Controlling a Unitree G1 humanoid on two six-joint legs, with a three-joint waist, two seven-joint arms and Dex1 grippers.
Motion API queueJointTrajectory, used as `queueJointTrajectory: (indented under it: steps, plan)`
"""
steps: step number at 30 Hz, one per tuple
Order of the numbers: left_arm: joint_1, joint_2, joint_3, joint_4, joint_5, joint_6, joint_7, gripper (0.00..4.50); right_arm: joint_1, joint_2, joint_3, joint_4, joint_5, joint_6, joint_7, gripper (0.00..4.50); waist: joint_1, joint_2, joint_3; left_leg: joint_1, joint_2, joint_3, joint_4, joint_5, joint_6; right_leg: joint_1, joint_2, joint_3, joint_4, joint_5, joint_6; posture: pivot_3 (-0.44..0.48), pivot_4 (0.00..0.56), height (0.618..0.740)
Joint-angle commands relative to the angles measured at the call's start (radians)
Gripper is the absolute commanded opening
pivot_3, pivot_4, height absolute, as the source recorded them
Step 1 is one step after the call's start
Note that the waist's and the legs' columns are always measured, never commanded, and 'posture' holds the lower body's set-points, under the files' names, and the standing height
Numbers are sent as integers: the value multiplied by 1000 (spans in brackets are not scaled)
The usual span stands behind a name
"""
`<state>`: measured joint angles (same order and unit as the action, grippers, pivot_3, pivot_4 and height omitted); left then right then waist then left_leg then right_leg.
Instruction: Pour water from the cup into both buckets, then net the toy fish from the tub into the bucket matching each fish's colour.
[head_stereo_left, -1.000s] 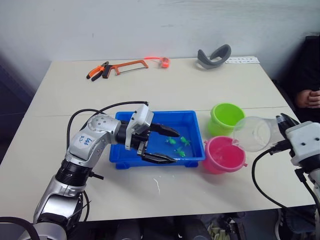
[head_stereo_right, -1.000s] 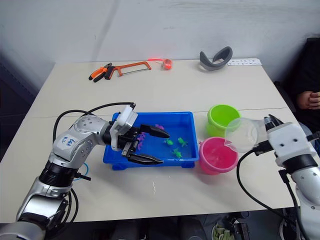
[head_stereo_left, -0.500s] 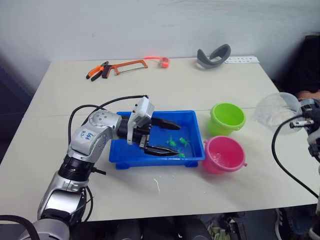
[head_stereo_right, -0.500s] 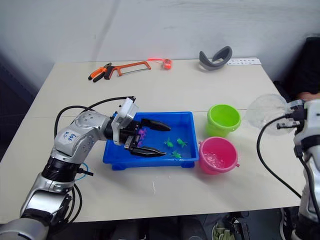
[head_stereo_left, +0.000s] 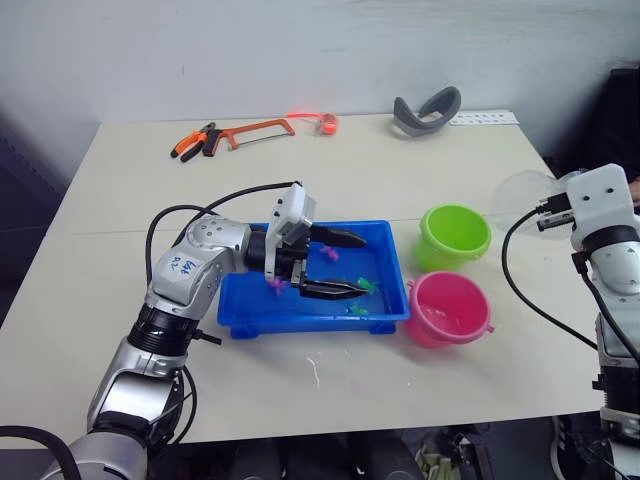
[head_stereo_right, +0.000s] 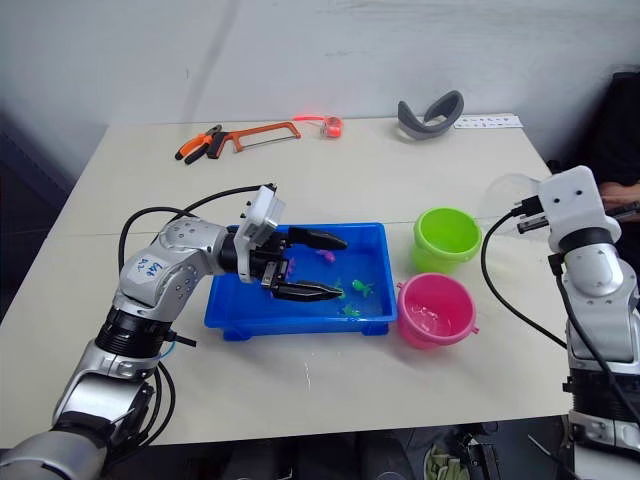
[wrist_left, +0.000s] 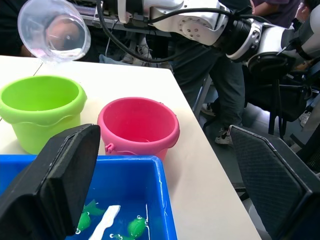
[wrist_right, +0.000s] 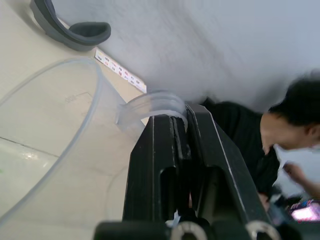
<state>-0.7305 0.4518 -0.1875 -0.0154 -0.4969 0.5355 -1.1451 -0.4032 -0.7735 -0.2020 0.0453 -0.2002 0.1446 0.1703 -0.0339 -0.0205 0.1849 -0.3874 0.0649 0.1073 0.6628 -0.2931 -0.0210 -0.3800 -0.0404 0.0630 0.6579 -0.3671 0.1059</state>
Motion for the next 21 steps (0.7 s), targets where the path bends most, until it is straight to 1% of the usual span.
queueJointTrajectory:
  steps: [1, 11, 15, 18, 21]
  plan:
    - [-2, -7, 26, -24, -3, -7, 21, 4500, -61, -43, 50, 7, -70, -95, 6, 59, -5, 0, 0, 0, 0, 0, 0, 0, 0, 0, 0, 0, 0, 0, 0, 0, 150, 740]
    - [-19, -29, 48, 6, 16, -16, 95, 4500, -180, -177, 255, 114, -342, -356, -10, 59, -5, 0, 0, 0, 1, 2, 0, 0, 0, -2, -1, 0, 1, 0, 0, 0, 150, 740]
    - [-31, -37, 53, 26, 26, -23, 117, 4500, -200, -207, 301, 131, -437, -435, -40, 59, -5, 0, 0, 0, 1, 2, 1, 0, 0, -2, -1, 0, 2, 0, 0, 0, 150, 740]
    - [-31, -37, 57, 25, 26, -23, 114, 4500, -208, -240, 340, 120, -544, -496, -80, 59, -6, 0, 0, -1, 1, 3, 1, 0, 0, -4, -2, 1, 2, 0, 0, 0, 150, 740]
    - [-31, -37, 59, 25, 26, -21, 115, 4500, -206, -245, 342, 109, -583, -521, -105, 59, -7, 0, 0, -1, 1, 3, 1, 0, -1, -4, -2, 1, 3, 0, 0, 0, 150, 740]
